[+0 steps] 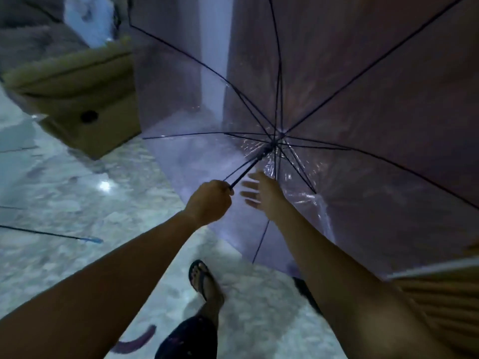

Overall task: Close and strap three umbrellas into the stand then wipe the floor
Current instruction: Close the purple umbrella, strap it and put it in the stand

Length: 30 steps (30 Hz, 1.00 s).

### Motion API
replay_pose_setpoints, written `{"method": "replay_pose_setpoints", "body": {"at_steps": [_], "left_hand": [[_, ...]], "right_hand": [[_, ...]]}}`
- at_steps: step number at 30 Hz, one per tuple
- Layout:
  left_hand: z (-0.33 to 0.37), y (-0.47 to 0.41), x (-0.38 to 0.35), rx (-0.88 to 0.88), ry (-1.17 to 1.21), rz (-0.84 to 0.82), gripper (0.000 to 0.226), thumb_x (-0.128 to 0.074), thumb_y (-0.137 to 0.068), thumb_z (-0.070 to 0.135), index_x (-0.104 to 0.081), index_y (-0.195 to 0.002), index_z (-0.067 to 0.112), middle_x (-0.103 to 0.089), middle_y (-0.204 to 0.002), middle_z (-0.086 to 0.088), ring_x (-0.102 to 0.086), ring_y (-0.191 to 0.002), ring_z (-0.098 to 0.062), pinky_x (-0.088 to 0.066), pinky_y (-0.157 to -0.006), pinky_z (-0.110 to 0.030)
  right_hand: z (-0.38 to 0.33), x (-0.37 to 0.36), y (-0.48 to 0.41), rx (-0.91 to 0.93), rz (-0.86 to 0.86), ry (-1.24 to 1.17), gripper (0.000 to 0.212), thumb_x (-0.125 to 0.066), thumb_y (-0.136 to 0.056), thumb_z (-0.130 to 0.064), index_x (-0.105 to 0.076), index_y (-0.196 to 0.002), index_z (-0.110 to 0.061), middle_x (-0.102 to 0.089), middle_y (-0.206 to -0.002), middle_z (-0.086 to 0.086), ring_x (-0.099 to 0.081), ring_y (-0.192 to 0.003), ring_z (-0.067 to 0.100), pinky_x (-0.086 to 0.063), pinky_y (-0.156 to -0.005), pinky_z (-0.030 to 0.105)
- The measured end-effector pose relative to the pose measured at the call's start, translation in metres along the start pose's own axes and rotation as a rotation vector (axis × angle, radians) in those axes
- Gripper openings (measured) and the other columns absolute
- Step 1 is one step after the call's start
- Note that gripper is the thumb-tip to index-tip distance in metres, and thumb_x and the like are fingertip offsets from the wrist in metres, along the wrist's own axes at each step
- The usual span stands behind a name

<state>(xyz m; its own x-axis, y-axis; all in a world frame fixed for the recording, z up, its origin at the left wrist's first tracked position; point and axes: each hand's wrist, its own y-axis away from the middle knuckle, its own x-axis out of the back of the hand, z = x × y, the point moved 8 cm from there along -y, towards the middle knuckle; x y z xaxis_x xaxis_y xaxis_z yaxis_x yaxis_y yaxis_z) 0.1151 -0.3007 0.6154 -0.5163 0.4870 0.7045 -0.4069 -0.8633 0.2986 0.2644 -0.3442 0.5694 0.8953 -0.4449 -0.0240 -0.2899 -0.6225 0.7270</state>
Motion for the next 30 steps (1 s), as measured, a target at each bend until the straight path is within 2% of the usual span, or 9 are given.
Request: {"method": "replay_pose_setpoints", "body": {"at_steps": [5,8,12,14,16,19,22,26,30], "left_hand": [[0.078,0.107,-0.017,-0.313,-0.180,-0.046,0.034,-0.038,-0.093,0.022,-0.073,-0.090,0.020,-0.075,-0.096,-0.008,-0.065,-0.088,-0.033,-0.051,-0.074,-0.034],[0.131,0.175,-0.030,-0.481,-0.254,-0.087,0.034,-0.036,-0.089,0.031,-0.068,-0.083,0.019,-0.071,-0.086,-0.004,-0.063,-0.086,-0.032,-0.052,-0.075,-0.040],[0.208,0.252,-0.039,-0.706,-0.319,-0.090,0.031,-0.045,-0.095,0.030,-0.046,-0.065,0.020,-0.054,-0.067,-0.002,-0.057,-0.074,-0.034,-0.043,-0.061,-0.037],[0.247,0.286,-0.040,-0.825,-0.362,-0.082,0.034,-0.046,-0.099,0.030,-0.044,-0.066,0.022,-0.051,-0.066,-0.001,-0.054,-0.070,-0.032,-0.037,-0.059,-0.036],[0.287,0.317,-0.040,-0.932,-0.400,-0.110,0.030,-0.043,-0.102,0.033,-0.050,-0.075,0.023,-0.056,-0.071,-0.002,-0.056,-0.071,-0.031,-0.037,-0.059,-0.036],[0.343,0.352,-0.035,-1.064,-0.398,-0.153,0.038,-0.037,-0.105,0.041,-0.046,-0.072,0.025,-0.055,-0.069,0.001,-0.054,-0.067,-0.024,-0.034,-0.056,-0.034],[0.376,0.374,-0.023,-1.127,-0.357,-0.200,0.048,-0.033,-0.105,0.046,-0.046,-0.064,0.025,-0.049,-0.058,0.008,-0.050,-0.058,-0.008,-0.034,-0.055,-0.033],[0.386,0.377,-0.019,-1.142,-0.339,-0.275,0.056,-0.032,-0.103,0.051,-0.048,-0.062,0.016,-0.050,-0.054,0.001,-0.055,-0.058,-0.019,-0.045,-0.064,-0.038],[0.408,0.403,-0.018,-1.186,-0.196,-0.330,0.051,-0.037,-0.104,0.043,-0.035,-0.060,0.017,-0.036,-0.057,0.004,-0.037,-0.054,-0.016,-0.029,-0.058,-0.035]], "right_hand": [[0.022,0.089,0.095,0.144,0.098,-0.216,0.023,-0.046,-0.107,-0.030,-0.063,-0.102,-0.015,-0.069,-0.102,0.003,-0.069,-0.066,0.012,-0.050,-0.061,0.027],[0.036,0.157,0.167,0.205,0.193,-0.296,0.026,-0.044,-0.107,-0.024,-0.063,-0.089,-0.022,-0.074,-0.082,-0.007,-0.065,-0.055,0.002,-0.047,-0.054,0.018],[0.037,0.243,0.269,0.310,0.287,-0.414,0.022,-0.043,-0.107,-0.038,-0.061,-0.109,-0.024,-0.073,-0.061,-0.014,-0.065,-0.048,0.000,-0.048,-0.048,0.016],[0.031,0.284,0.320,0.355,0.371,-0.469,0.028,-0.043,-0.106,-0.043,-0.061,-0.101,-0.022,-0.071,-0.055,-0.011,-0.062,-0.055,0.005,-0.046,-0.049,0.019],[0.021,0.322,0.375,0.415,0.467,-0.509,0.036,-0.041,-0.106,-0.044,-0.058,-0.084,-0.022,-0.072,-0.057,-0.007,-0.056,-0.057,0.008,-0.044,-0.053,0.020],[-0.004,0.379,0.457,0.563,0.646,-0.568,0.040,-0.037,-0.107,-0.046,-0.057,-0.088,-0.017,-0.072,-0.073,0.001,-0.053,-0.054,0.013,-0.046,-0.051,0.020],[-0.024,0.426,0.537,0.643,0.841,-0.545,0.041,-0.036,-0.107,-0.046,-0.055,-0.092,-0.013,-0.072,-0.075,0.006,-0.047,-0.047,0.016,-0.045,-0.044,0.021],[-0.039,0.465,0.623,0.739,0.984,-0.571,0.039,-0.030,-0.109,-0.039,-0.048,-0.086,-0.013,-0.071,-0.069,0.004,-0.056,-0.052,0.018,-0.039,-0.046,0.022],[-0.043,0.472,0.674,0.807,1.005,-0.645,0.040,-0.026,-0.109,-0.041,-0.045,-0.084,-0.016,-0.072,-0.059,0.002,-0.066,-0.051,0.016,-0.038,-0.054,0.025]]}}
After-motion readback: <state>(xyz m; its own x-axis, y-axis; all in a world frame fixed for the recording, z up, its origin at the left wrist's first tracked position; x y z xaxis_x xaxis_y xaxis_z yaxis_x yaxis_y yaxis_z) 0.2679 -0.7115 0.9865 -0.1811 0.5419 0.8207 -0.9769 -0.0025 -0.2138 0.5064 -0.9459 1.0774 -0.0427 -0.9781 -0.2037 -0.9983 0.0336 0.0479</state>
